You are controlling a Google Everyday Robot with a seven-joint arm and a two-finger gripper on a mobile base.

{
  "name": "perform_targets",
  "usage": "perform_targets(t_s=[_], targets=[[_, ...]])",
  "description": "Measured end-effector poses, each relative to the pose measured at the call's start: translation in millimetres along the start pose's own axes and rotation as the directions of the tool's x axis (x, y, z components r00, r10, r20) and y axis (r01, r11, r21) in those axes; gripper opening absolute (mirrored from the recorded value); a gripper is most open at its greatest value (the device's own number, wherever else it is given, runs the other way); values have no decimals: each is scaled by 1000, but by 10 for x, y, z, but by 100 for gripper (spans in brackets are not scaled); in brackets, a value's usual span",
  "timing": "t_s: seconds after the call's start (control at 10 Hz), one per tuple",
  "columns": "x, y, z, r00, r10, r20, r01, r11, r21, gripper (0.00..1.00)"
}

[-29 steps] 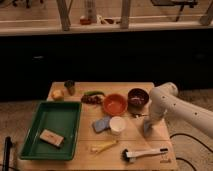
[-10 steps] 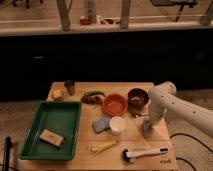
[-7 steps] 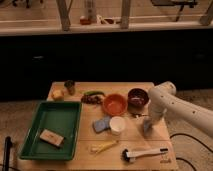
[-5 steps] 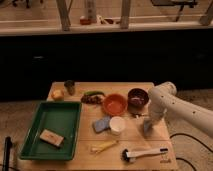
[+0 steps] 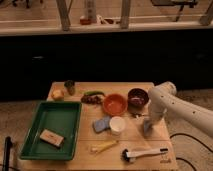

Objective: Wipe table surface with towel

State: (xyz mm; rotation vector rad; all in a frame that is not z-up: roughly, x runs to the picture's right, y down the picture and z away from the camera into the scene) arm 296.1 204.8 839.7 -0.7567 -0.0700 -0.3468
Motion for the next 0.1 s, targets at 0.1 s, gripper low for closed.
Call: perform_targets(t_s=[0.1], targets=[[0,2,2,1000,0,0,0,1000,0,0]])
